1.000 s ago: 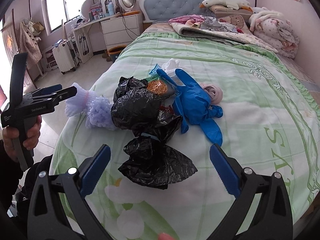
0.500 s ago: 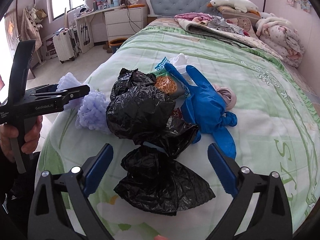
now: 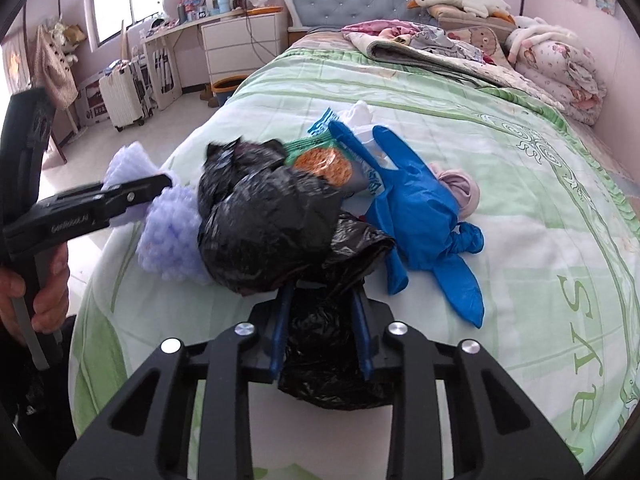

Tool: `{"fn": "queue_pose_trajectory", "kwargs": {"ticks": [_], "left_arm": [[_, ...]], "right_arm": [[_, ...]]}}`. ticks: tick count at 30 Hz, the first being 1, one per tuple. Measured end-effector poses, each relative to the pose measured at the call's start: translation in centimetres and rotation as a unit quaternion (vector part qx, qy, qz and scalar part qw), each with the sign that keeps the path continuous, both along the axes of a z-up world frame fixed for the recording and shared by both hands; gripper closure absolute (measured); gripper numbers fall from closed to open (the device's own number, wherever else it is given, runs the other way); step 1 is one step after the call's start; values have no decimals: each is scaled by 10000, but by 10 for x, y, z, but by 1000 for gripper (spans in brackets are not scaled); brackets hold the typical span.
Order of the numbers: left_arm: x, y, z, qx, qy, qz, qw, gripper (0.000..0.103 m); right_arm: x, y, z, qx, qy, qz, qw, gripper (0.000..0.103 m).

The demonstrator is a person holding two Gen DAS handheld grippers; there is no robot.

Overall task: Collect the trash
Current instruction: 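Lift and carry the black bag and lavender puff over to the yellow-rimmed bin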

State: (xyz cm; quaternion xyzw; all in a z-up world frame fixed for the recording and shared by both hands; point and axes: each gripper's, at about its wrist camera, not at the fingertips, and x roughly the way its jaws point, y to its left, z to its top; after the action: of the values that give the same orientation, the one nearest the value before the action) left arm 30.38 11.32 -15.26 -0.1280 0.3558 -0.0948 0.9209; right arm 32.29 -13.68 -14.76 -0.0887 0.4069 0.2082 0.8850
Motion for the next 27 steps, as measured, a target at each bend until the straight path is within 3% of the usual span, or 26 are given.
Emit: {"fn": "queue_pose_trajectory", "kwargs": {"ticks": [11, 21, 27], "left_arm": [[-7, 2, 9, -97, -96, 1, 9999, 67], [-13, -1, 22, 35, -263, -4, 9996, 67], [-19, -6, 36, 104, -440, -41, 9990, 67]], "right_arm": [[51, -21, 7, 205, -42, -623, 9978, 79], [120, -53, 0, -76, -127, -1263, 9919, 80], [122, -96, 12, -8, -363, -1726, 9843, 80]]}}
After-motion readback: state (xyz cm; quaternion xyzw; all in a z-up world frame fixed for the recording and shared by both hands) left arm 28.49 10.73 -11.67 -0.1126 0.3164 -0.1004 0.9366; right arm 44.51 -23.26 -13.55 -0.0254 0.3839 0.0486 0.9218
